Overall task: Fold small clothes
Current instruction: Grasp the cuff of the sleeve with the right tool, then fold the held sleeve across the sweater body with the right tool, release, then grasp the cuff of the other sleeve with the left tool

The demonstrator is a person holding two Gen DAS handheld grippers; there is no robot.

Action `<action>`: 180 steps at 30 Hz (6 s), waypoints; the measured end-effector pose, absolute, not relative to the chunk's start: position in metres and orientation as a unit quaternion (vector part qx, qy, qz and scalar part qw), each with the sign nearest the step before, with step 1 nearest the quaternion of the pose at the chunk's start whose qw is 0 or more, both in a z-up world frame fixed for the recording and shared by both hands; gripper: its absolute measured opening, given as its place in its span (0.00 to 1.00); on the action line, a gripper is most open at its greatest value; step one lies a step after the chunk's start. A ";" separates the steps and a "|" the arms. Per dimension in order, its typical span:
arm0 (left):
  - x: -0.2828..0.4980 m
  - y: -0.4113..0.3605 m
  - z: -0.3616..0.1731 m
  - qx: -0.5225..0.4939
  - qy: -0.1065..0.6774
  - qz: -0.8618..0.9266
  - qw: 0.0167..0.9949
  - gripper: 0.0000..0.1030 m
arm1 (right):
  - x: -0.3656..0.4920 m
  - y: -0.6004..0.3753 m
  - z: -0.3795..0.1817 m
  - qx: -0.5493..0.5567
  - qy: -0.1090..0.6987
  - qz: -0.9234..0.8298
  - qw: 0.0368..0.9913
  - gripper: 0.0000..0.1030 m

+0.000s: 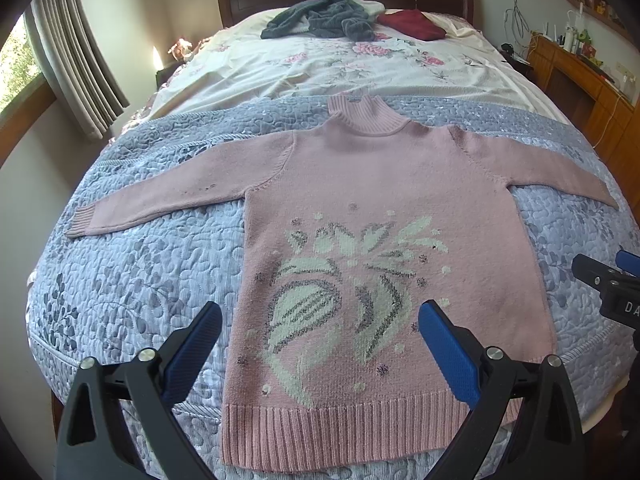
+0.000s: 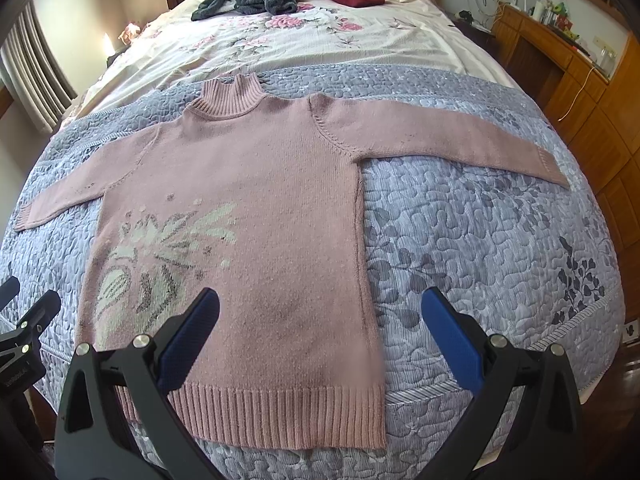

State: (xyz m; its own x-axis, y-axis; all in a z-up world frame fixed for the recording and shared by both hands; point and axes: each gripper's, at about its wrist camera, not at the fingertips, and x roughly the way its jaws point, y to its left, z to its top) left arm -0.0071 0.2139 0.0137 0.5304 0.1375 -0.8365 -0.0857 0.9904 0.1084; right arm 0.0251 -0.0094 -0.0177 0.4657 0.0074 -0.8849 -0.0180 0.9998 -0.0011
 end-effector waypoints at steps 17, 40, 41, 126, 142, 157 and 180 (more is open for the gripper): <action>0.074 0.165 -0.017 0.017 0.505 0.022 0.863 0.96 | 0.106 -0.163 -0.029 0.069 0.507 -0.048 0.858 0.97; 0.240 0.044 -0.054 0.019 0.497 0.007 0.868 0.96 | 0.257 -0.487 -0.151 0.209 0.578 -0.178 0.769 0.85; 0.240 0.045 -0.055 0.018 0.498 0.009 0.867 0.96 | 0.256 -0.487 -0.150 0.205 0.576 -0.180 0.770 0.78; 0.255 0.266 -0.057 -0.143 0.487 0.067 0.859 0.05 | 0.210 -0.176 -0.102 0.144 0.536 0.151 0.818 0.49; 0.262 0.352 -0.118 -0.108 0.539 0.142 0.823 0.06 | 0.287 -0.125 -0.164 0.159 0.607 0.108 0.771 0.34; 0.257 0.326 -0.083 -0.143 0.513 0.063 0.844 0.16 | 0.283 -0.071 -0.102 0.116 0.568 0.166 0.797 0.47; 0.192 0.428 -0.100 -0.192 0.512 0.132 0.827 0.48 | 0.263 -0.002 -0.102 0.054 0.583 0.205 0.784 0.62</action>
